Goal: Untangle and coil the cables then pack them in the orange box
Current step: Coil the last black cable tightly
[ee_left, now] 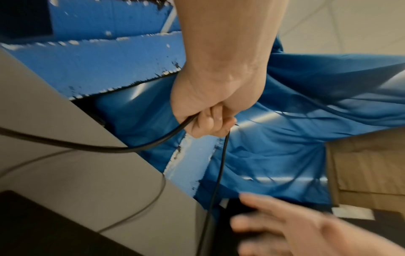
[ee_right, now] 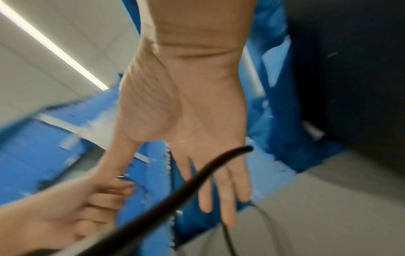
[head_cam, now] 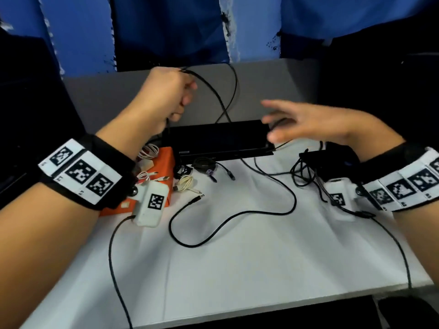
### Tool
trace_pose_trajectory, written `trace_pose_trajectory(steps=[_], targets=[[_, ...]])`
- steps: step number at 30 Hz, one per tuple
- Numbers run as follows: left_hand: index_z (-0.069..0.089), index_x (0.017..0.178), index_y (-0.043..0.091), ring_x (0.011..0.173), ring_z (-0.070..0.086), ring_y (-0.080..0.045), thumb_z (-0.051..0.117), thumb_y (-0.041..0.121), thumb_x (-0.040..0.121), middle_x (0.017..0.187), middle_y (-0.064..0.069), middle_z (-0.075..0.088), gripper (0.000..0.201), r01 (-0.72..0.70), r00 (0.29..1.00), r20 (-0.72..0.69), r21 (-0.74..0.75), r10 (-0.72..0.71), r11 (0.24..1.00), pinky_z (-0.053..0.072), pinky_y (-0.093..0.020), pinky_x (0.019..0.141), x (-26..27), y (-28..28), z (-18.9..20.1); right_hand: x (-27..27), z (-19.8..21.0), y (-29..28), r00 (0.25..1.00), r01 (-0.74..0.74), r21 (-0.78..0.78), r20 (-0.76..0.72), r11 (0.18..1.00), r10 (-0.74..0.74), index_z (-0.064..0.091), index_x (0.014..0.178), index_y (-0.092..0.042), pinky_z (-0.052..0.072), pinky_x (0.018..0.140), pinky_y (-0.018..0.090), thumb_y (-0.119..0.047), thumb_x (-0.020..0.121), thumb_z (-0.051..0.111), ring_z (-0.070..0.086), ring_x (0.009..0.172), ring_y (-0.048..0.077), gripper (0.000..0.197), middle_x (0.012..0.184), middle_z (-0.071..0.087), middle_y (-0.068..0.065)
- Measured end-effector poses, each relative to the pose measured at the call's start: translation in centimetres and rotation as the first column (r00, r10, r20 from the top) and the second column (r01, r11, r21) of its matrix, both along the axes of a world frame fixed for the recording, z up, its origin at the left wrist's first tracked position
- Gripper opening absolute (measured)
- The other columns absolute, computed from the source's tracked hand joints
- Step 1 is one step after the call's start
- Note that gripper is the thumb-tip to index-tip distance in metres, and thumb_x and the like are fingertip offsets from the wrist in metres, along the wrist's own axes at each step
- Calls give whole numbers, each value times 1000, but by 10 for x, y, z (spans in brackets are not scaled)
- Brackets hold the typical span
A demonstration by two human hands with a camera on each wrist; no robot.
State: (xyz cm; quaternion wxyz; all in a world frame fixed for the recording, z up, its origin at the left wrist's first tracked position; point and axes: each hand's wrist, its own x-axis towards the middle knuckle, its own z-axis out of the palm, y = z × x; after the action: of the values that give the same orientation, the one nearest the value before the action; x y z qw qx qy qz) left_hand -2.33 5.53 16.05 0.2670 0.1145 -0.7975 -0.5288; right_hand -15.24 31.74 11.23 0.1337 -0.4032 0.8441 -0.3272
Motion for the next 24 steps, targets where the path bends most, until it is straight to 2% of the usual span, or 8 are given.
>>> trace_pose_trajectory(steps=[2, 6, 9, 12, 17, 21, 23, 24], targets=[[53, 84, 19, 41, 28, -12, 51, 16, 95, 51, 3, 44, 12, 73, 997, -12, -41, -74, 996, 16, -24, 47, -4, 21, 0, 27, 20, -30, 988, -3, -115, -152, 993, -15, 26, 159, -45, 42, 112, 36, -91, 67, 62, 61, 124, 4, 109, 141, 58, -15], [60, 89, 16, 36, 36, -9, 56, 15, 91, 50, 5, 49, 5, 102, 994, -26, -138, -107, 985, 24, -20, 42, -8, 48, 2, 54, 36, -70, 991, -52, -184, -128, 981, 28, 57, 137, -29, 62, 84, 37, -64, 100, 49, 78, 79, 17, 52, 118, 70, 1], [55, 99, 16, 40, 33, -11, 58, 17, 96, 59, 0, 51, 4, 177, 984, 3, -58, -178, 982, 24, -21, 43, -2, 40, -4, 47, 27, -70, 997, -79, -261, -45, 962, 70, 69, 104, -11, 53, 56, 30, -48, 106, 50, 63, 54, 17, 42, 77, 68, 1], [56, 100, 10, 44, 37, -14, 61, 22, 101, 56, 1, 50, 13, 292, 956, 32, -65, -290, 954, 32, -24, 45, 7, 18, -18, 33, 21, -54, 999, -7, -378, -34, 926, -6, 63, 85, -15, 40, 46, 23, -44, 107, 52, 46, 44, 13, 38, 61, 51, -5], [64, 102, -4, 49, 46, -19, 54, 22, 105, 55, 1, 43, 27, 332, 943, 44, -150, -329, 931, 43, -31, 58, 32, -18, -53, -8, 34, -10, 947, 253, -622, 2, 741, -322, 65, 77, -21, 31, 43, 25, -48, 105, 51, 35, 44, 11, 42, 57, 46, -7], [66, 94, 7, 52, 44, -19, 53, 27, 104, 56, 1, 40, 27, 348, 937, -1, -80, -349, 934, 46, -35, 67, 51, -36, -69, -36, 29, 15, 848, 421, -610, 1, 671, -530, 72, 87, -21, 34, 45, 22, -48, 104, 53, 44, 44, 6, 37, 62, 49, -4], [65, 91, 9, 52, 42, -20, 54, 32, 103, 55, 1, 40, 28, 345, 938, -49, -4, -344, 939, 44, -34, 66, 55, -36, -74, -38, 21, 17, 784, 470, -460, -173, 753, -596, 75, 106, -17, 48, 62, 28, -46, 103, 55, 65, 70, 18, 35, 79, 66, 6], [64, 91, 10, 52, 42, -20, 53, 34, 103, 55, 0, 40, 29, 343, 937, -76, 35, -340, 939, 45, -34, 66, 56, -33, -76, -33, 18, 14, 727, 510, -331, -327, 794, -603, 71, 121, -17, 53, 81, 35, -46, 102, 57, 68, 96, 28, 38, 102, 71, 13]])
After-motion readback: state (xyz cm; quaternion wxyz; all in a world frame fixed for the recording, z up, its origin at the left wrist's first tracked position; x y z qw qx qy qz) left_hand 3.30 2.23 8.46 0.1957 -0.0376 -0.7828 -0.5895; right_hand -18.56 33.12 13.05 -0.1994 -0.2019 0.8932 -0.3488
